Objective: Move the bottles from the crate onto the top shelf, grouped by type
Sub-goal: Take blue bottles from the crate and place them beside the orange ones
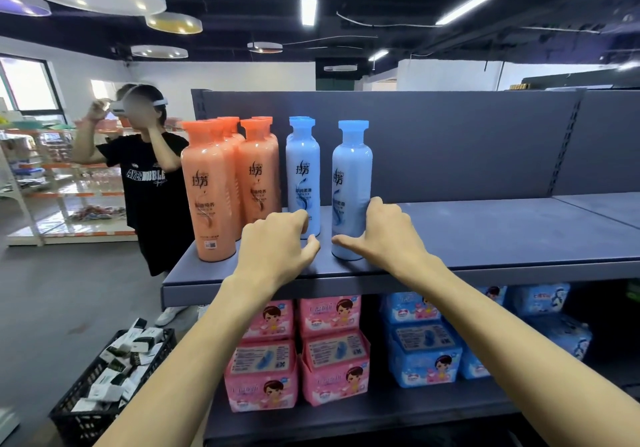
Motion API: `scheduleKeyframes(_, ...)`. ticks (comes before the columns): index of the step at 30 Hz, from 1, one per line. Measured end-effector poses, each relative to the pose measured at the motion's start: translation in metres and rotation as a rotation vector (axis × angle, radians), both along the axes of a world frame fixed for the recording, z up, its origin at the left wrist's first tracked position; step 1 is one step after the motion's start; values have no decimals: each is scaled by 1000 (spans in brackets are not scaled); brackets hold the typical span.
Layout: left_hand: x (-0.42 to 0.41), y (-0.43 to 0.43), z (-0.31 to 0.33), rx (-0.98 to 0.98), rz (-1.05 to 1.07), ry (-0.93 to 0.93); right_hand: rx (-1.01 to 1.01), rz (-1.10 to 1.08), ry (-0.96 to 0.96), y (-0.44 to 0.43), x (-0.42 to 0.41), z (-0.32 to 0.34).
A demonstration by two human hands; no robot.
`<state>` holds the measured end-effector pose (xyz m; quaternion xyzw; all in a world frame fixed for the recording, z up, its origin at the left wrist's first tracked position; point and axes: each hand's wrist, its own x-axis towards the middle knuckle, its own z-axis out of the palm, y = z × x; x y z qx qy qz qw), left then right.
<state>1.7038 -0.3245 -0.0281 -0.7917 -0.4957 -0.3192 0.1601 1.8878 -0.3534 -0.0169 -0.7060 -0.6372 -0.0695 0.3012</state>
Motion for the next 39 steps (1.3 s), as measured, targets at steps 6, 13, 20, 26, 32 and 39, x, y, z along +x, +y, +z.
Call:
scheduleKeyframes(6,-11,-1,2,1,14,14,-79,96,128,3,6,4)
scheduleKeyframes(13,-20,1,2,-7,5,7,-88,144,142,10,-3,5)
scheduleKeyframes(20,-30,5,0,-2,12,-11,-124,234,148,23,-21,4)
scheduleKeyframes(26,-39,8,-3,-10,17,-20,-195,310,128,32,-29,8)
scheduleKeyframes(32,-38,9,-2,3,28,-12,-246,343,139,36,-31,10)
scheduleKeyframes(39,-32,8,4,25,46,14,-256,370,174,40,-32,8)
